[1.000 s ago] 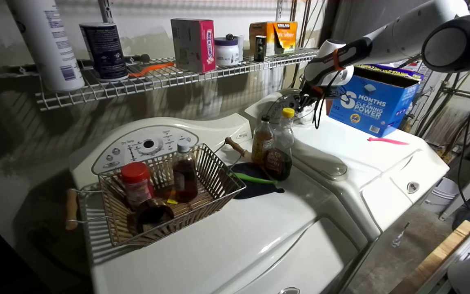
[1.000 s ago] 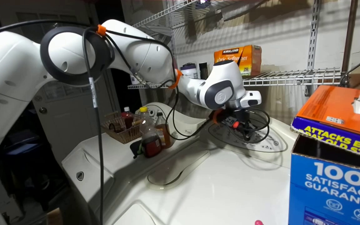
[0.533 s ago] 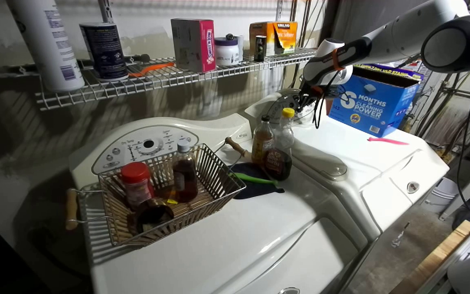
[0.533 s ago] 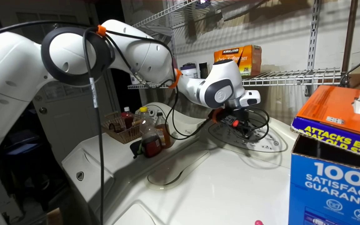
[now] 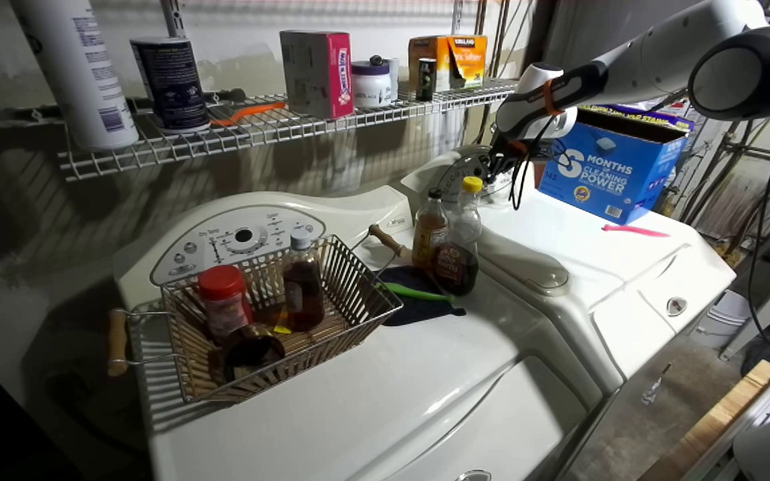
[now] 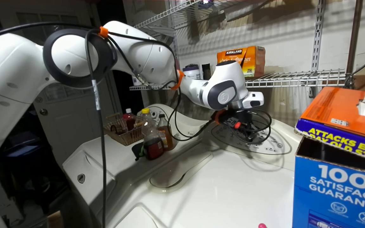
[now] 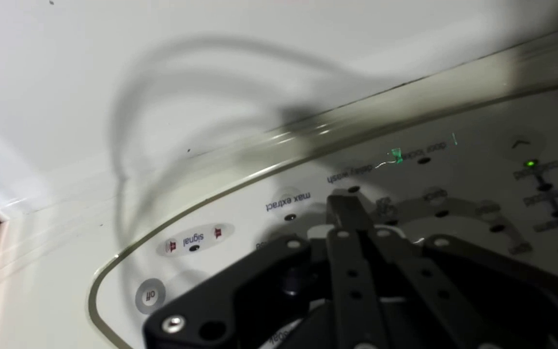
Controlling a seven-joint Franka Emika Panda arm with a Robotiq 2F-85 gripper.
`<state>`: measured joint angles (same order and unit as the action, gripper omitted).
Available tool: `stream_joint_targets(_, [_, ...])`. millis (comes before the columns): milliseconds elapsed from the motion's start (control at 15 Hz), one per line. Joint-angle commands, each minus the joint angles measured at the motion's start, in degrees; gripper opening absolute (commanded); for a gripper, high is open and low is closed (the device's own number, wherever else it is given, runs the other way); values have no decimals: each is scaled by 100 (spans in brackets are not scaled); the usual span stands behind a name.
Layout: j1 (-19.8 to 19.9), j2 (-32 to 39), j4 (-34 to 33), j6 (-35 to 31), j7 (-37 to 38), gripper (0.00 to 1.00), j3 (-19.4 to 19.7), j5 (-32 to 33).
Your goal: Press a button on the washing machine on the right.
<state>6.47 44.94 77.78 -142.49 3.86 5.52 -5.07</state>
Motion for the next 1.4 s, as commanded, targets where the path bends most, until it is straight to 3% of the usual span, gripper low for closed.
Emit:
stream_joint_targets(0, [-105, 636, -800, -190, 460, 0, 63, 76])
stream_joint_targets(267, [-128, 361, -591, 326, 427, 0, 84, 149])
stream_joint_targets(467, [-21, -223, 68, 599, -182, 0, -41, 249])
stream_joint_targets(533, [103, -471, 389, 709, -652, 26, -227, 190])
stream_joint_targets(667, [185, -919, 1018, 736, -1230, 33, -348, 183])
stream_joint_targets(933, [308, -1880, 2098, 953, -2095, 61, -385, 252])
stream_joint_targets(1267, [345, -3288, 3316, 1476, -2568, 96, -288, 208])
stream_joint_targets(1333, [316, -3576, 3455, 1784, -2590, 99, -282, 188])
